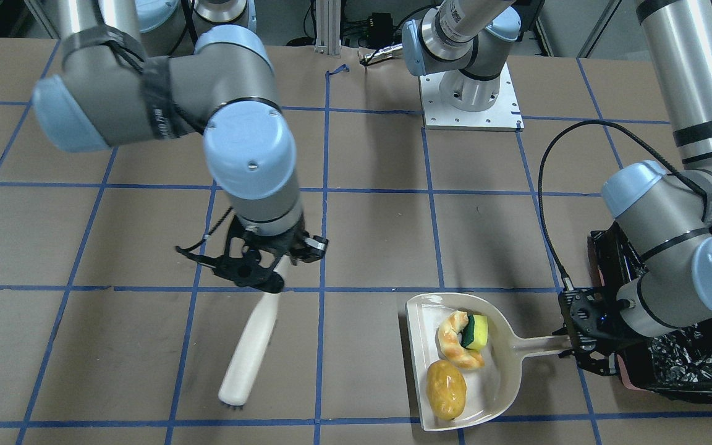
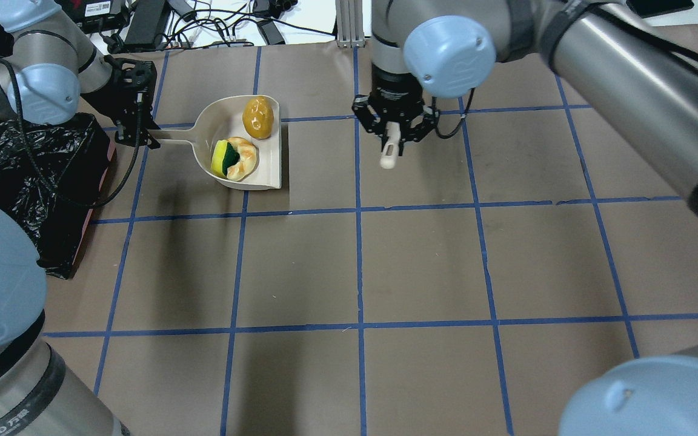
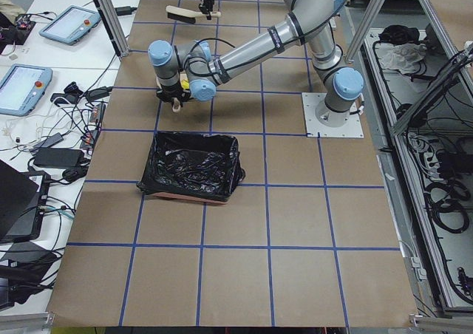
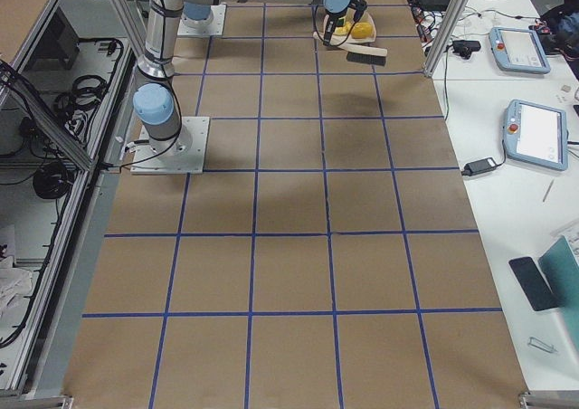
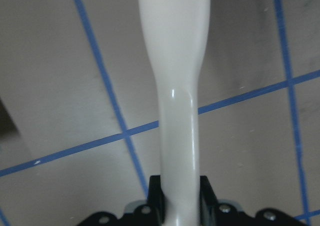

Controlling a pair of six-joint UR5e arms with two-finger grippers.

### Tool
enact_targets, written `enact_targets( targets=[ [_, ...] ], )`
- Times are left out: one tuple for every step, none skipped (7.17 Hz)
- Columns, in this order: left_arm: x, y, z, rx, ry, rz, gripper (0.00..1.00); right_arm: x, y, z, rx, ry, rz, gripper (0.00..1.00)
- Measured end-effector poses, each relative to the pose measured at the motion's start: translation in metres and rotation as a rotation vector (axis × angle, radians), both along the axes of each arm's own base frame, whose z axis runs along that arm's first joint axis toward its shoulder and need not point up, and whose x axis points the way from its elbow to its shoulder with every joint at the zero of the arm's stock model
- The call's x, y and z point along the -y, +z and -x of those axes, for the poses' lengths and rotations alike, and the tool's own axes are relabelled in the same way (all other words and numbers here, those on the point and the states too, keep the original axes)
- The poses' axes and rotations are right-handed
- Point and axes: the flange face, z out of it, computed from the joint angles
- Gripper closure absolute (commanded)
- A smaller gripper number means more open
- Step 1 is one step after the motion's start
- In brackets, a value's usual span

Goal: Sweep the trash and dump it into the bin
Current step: 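Lift the loaded dustpan over the bin with the left gripper while the right withdraws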

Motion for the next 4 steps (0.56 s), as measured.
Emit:
enact_targets(
  targets=[
    [-0.004,0.012,-0.011,-0.019,0.021,0.000,0.97,0.001,0.001,0.049,-0.020,0.025,-0.013,1.00],
    [-0.010,0.033,-0.018,-0.025,0.036,-0.001,0.97,0.000,0.003,0.093,-0.025,0.053,-0.022,1.00],
    [-0.016,0.059,-0.028,-0.027,0.054,-0.002,0.98,-0.002,0.007,0.129,-0.029,0.081,-0.028,1.00],
    [-0.024,0.082,-0.046,-0.031,0.080,-0.003,0.98,-0.003,0.009,0.159,-0.030,0.106,-0.037,1.00]
  ],
)
